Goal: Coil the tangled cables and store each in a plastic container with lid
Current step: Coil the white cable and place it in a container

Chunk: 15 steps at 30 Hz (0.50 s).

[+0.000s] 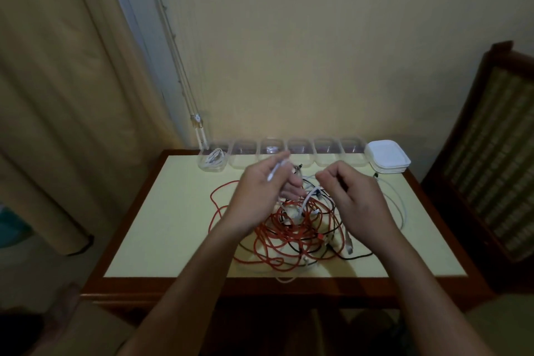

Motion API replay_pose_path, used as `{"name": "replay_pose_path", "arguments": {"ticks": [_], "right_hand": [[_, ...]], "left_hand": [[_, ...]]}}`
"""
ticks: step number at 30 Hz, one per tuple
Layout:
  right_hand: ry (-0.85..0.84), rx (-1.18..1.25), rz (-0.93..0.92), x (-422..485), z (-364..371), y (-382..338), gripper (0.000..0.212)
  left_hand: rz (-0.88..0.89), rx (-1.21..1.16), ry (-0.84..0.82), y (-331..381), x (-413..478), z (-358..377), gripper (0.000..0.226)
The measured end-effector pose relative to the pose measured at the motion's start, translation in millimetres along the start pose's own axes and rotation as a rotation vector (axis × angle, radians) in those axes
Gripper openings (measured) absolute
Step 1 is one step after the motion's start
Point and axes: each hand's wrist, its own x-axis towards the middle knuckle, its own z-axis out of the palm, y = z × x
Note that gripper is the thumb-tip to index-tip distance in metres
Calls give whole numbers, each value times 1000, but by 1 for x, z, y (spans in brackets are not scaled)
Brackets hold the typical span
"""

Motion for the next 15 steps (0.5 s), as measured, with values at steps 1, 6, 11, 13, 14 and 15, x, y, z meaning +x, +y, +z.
{"name": "replay_pose_path", "arguments": {"ticks": [1,6,11,13,14,15], "right_hand": [[10,21,-5,3,0,-4,26],[35,83,-3,8,5,-11,23],[23,98,-26,7,3,-10,19],[-19,51,-51,8,-1,-6,13],[-41,17,-60,9,-4,-3,8],[-65,-12,-63,9,-7,1,6]], "left_hand": [[-15,-7,-63,-1,-2,5,40],[-181,-394,-282,2,-8,20,27],[-292,-582,-309,4,-3,13,27],[-285,-550,-280,4,-1,10,34],[-286,-552,-259,4,0,7,40],[-292,-567,-235,4,1,4,46]]}}
